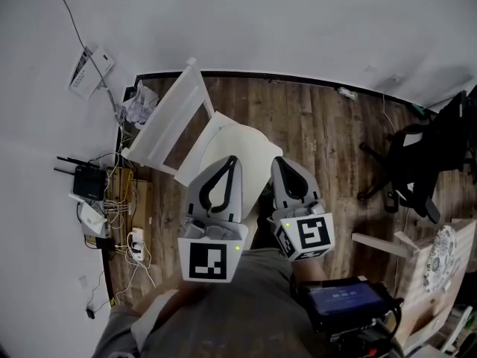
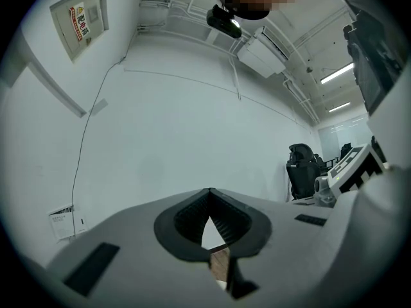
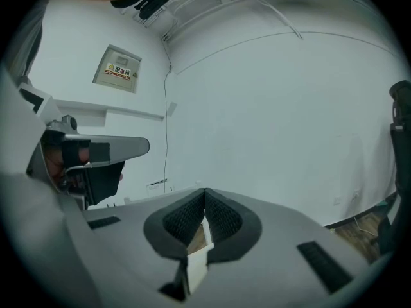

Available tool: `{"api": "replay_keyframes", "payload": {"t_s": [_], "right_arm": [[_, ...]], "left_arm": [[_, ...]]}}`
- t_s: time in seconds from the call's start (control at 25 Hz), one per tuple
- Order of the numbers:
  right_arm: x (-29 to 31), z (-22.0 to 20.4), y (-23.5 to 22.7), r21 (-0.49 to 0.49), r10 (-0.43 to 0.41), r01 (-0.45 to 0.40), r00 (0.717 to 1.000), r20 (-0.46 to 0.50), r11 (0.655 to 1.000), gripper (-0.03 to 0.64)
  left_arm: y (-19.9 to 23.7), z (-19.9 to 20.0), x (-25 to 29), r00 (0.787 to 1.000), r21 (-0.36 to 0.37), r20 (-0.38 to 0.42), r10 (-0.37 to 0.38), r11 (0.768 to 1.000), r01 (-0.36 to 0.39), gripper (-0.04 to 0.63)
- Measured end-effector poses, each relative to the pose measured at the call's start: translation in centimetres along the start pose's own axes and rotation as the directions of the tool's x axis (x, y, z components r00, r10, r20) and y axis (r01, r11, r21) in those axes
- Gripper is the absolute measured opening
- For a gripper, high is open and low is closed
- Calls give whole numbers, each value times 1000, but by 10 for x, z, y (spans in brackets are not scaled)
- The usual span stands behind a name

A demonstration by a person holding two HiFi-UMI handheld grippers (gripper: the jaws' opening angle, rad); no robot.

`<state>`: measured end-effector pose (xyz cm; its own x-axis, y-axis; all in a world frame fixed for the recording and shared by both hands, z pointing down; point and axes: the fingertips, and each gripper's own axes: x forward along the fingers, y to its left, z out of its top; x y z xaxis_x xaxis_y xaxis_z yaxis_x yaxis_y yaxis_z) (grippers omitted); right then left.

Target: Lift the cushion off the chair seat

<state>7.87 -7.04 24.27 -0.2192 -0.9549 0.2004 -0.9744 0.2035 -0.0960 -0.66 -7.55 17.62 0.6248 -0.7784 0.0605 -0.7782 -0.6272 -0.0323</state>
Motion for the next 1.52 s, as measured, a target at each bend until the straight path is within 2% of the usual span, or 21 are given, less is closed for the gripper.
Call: {"api": "replay_keyframes", "payload": {"t_s": [0.2,0.48,0.76,1.0,1.16,1.52], "right_arm": [[21,-5,-31,2,2,-2,1000,-3,1000,8],[51,-17,-68,27,48,-47,998,-49,999,8],[72,-54,-102,68,87,-78,987,-134,995,8],[89,-94,-128,100,112,-92,970,-217,991,8],[101,-123,-144,115,124,-95,953,-276,989,8],[129,-179,-142,156,194,-145,906,-375,977,9]], "left_arm": [[-2,-12,30,999,-26,-26,22,999,-22,6],[-11,-34,72,994,-22,-101,32,999,-34,6],[-27,-70,108,983,-48,-183,30,998,-39,6],[-24,-102,139,969,-57,-242,55,996,-71,6],[-19,-124,157,963,-90,-258,73,991,-99,6],[-4,-175,178,941,-137,-322,104,978,-155,6]]}}
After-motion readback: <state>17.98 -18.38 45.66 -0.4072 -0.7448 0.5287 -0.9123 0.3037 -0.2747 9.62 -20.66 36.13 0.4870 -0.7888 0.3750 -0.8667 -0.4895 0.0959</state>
